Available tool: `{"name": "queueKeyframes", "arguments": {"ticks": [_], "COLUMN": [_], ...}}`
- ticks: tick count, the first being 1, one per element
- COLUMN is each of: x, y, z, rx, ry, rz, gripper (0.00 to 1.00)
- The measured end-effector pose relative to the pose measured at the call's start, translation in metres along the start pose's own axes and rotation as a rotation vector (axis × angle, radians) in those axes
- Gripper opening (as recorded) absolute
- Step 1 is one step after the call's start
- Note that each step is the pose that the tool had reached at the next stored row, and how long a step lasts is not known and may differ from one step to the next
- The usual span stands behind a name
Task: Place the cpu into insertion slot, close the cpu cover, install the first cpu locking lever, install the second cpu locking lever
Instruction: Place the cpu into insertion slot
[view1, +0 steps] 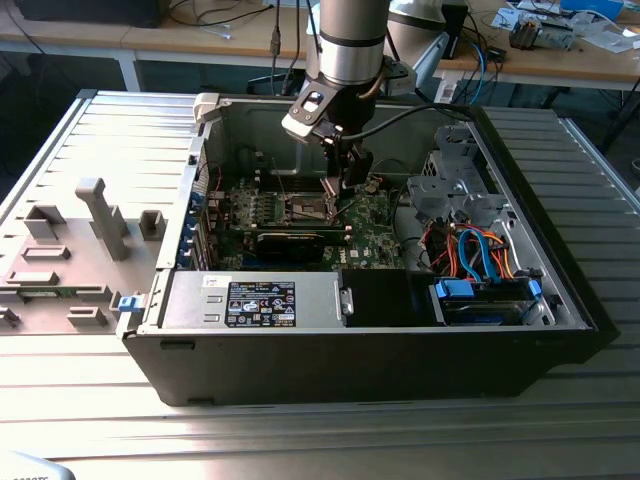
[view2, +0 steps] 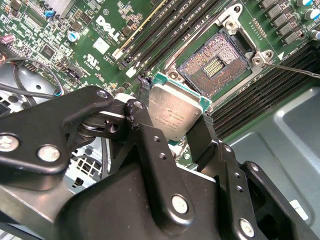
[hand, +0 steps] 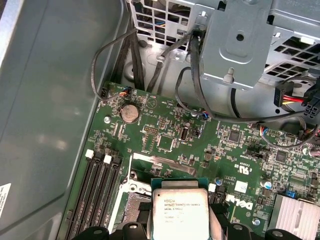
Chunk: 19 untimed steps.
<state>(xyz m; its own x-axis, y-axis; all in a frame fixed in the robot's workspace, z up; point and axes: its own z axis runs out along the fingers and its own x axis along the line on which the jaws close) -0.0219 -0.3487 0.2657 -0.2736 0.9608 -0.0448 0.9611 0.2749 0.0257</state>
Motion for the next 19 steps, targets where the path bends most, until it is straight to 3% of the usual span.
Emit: {"name": "queueKeyframes", "arguments": {"ticks": [19], "x": [0.0000], "y": [0.0000], "z": [0.0000], "rx": [0.0005], "ry": [-0.0003], "rz": [0.011], "gripper": [0.54]}}
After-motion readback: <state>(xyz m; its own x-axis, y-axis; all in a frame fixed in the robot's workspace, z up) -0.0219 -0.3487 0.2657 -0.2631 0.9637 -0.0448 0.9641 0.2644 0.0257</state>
